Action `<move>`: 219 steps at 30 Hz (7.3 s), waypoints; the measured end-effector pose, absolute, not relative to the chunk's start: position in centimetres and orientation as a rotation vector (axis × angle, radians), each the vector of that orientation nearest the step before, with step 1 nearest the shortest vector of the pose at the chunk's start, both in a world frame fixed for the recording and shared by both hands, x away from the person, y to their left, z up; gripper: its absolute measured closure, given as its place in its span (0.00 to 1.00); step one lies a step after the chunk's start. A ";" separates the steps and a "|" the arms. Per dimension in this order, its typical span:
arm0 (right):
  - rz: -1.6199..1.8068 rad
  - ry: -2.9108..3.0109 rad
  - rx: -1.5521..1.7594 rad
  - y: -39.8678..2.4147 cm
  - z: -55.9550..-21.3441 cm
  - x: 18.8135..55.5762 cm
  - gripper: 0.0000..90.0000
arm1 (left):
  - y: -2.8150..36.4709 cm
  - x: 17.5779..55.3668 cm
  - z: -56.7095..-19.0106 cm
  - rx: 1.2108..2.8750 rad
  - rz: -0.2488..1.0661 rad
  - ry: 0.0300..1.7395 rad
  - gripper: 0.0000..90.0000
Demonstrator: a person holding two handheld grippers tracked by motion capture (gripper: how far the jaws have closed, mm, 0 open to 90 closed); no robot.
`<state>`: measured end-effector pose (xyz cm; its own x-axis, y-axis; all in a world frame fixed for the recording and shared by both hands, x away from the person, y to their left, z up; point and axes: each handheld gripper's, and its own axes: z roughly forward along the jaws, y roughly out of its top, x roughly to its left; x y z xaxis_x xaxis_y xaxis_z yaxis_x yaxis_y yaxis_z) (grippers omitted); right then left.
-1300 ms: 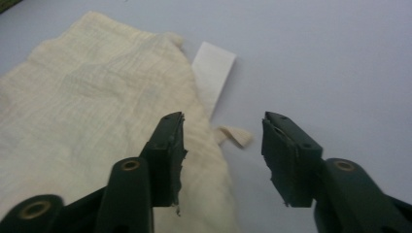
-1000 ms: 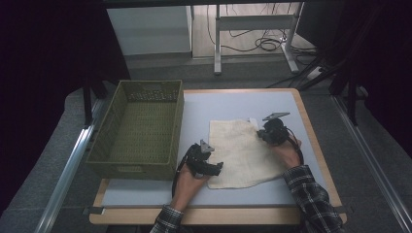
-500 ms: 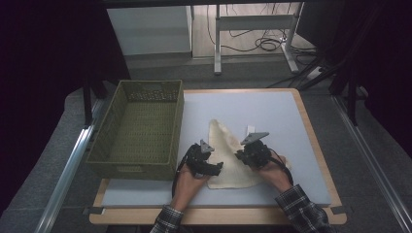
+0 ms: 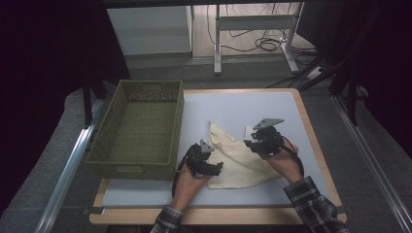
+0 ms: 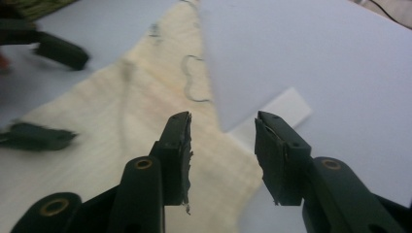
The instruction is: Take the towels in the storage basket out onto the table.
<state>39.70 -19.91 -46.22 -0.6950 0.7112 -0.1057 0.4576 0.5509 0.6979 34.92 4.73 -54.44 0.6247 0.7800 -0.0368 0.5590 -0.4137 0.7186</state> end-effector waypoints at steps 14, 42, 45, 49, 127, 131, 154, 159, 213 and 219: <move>0.838 2.491 1.093 -21.6 -51.0 41.2 0.89 | 4.7 34.9 -54.5 2.128 0.395 1.049 0.15; 0.875 2.179 1.203 -28.8 -45.5 44.5 0.62 | 4.7 34.9 -54.5 2.129 0.396 1.048 0.15; 0.870 2.225 1.186 -29.3 -46.1 42.6 0.62 | 4.7 34.9 -54.4 2.129 0.396 1.049 0.15; 0.873 2.264 1.193 -30.5 -46.9 39.5 0.62 | 4.7 34.9 -54.4 2.130 0.397 1.048 0.15; 0.993 2.375 1.166 -33.1 -50.2 22.6 0.85 | 8.2 23.3 -52.4 2.169 0.257 0.841 0.78; 1.013 2.344 1.174 -33.2 -49.6 24.3 0.76 | 7.9 25.8 -51.9 2.142 0.303 0.892 0.68; 1.058 2.226 1.306 -33.1 -51.0 36.8 0.66 | 5.5 37.7 -52.5 2.094 0.420 1.077 0.64; 1.043 2.245 1.295 -32.6 -51.1 38.5 0.67 | 5.3 39.2 -52.9 2.073 0.448 1.129 0.68; 1.000 2.132 1.357 -31.1 -49.9 48.1 0.97 | 5.7 45.7 -52.1 1.945 0.554 1.234 0.96; 1.008 2.135 1.339 -30.6 -49.2 48.5 0.97 | 5.8 45.8 -50.7 1.934 0.570 1.219 0.96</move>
<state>48.45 -30.63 -49.16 -0.4450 0.8952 0.0243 0.5874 0.2713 0.7625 45.79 5.81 -50.71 0.4435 0.8959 -0.0270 0.5539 -0.2502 0.7941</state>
